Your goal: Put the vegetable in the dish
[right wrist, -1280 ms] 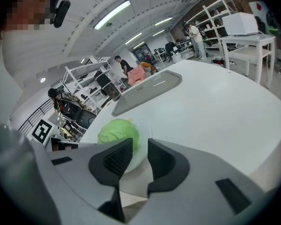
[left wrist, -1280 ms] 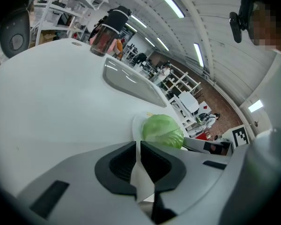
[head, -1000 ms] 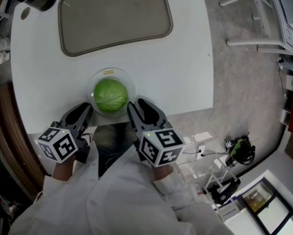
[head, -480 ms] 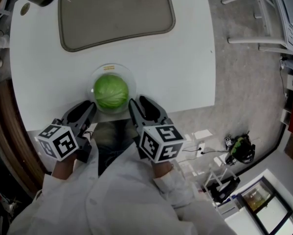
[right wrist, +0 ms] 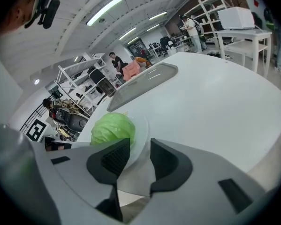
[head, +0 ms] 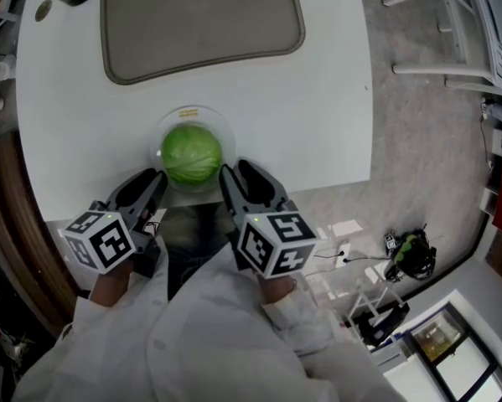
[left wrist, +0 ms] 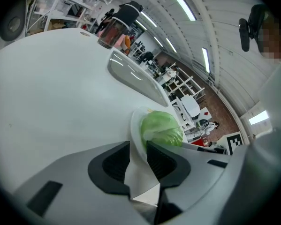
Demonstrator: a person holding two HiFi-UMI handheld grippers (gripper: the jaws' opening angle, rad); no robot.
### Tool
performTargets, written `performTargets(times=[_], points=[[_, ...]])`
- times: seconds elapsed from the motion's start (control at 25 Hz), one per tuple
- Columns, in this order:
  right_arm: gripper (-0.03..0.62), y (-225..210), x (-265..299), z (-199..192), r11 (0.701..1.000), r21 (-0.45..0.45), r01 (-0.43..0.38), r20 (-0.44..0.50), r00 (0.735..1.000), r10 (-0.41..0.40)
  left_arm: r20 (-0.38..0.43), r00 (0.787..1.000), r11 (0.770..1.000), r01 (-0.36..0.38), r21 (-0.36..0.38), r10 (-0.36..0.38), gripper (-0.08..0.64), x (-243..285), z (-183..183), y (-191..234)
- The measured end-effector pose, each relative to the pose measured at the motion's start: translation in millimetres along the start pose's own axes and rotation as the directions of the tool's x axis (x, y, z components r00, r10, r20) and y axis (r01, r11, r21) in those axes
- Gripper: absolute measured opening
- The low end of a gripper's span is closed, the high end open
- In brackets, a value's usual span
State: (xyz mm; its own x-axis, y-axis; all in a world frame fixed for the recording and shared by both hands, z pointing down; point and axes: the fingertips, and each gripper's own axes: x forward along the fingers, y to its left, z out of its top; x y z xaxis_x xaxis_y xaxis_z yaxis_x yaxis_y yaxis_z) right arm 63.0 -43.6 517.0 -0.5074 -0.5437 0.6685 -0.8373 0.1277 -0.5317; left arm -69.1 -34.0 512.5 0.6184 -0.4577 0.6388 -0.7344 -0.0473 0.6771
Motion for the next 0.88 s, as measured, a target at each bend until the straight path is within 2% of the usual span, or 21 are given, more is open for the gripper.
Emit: performTargets(times=[0.36, 0.56, 0.88], points=[[0.123, 1.6, 3.9, -2.4, 1.0, 0.026, 0.0, -0.016, 1.0, 0.0, -0.002, 1.0, 1.0, 0.001, -0.011, -0.001, 0.094, 2.1, 0.4, -1.1], [0.121, 2.2, 3.3, -3.9, 0.996, 0.09, 0.005, -0.029, 1.0, -0.002, -0.004, 1.0, 0.997, 0.022, -0.071, -0.023, 0.094, 4.9, -1.1, -1.7], [0.121, 1.7, 3.7, -3.5, 0.994, 0.107, 0.011, -0.029, 1.0, -0.008, -0.007, 1.0, 0.997, 0.022, -0.068, -0.023, 0.094, 5.7, -2.1, -1.9]])
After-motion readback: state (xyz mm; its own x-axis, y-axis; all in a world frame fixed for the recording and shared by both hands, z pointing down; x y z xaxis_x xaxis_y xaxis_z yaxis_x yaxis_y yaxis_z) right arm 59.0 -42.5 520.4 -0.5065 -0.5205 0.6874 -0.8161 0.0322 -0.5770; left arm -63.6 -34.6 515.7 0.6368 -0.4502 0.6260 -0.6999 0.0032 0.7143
